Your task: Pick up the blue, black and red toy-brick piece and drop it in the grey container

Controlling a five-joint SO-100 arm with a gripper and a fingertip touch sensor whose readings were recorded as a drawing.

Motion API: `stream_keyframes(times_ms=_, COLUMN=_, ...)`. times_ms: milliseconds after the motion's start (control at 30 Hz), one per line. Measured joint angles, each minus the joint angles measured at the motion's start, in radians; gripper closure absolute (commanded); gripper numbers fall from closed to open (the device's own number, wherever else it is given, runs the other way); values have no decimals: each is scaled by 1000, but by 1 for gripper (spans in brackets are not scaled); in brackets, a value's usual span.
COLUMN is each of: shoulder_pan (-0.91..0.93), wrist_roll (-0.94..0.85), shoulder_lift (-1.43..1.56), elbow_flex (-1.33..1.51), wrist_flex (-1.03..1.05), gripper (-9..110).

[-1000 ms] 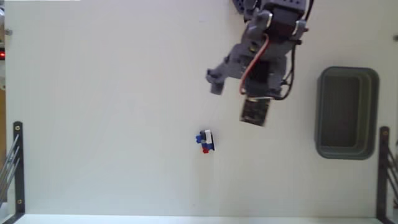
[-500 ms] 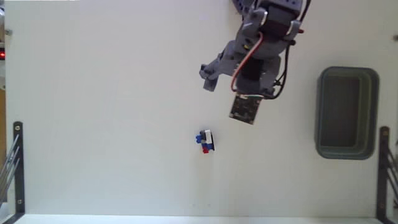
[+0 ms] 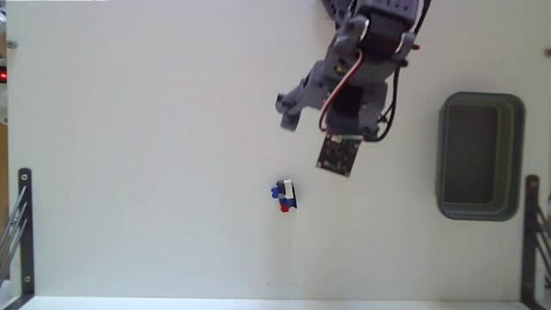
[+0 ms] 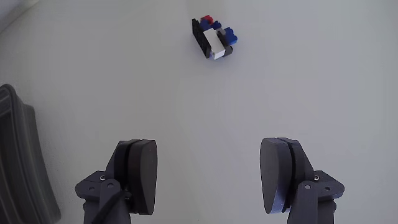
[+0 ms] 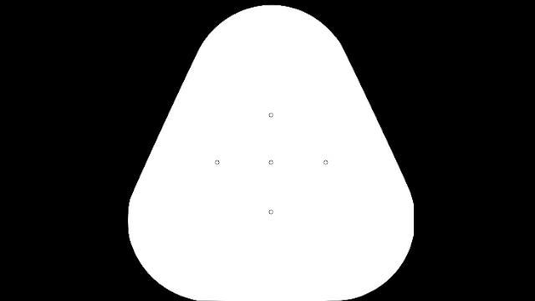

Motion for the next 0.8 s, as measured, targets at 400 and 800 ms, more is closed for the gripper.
stream_keyframes(times_ms=400, shoulder_pan=0, wrist_roll=2, shoulder_lift=-199, elbow_flex=-11, wrist_flex=-140, gripper=-9)
stream_keyframes(times_ms=800, shoulder_pan=3, wrist_roll=2, shoulder_lift=-374, elbow_flex=-98, wrist_flex=-238, gripper=-9)
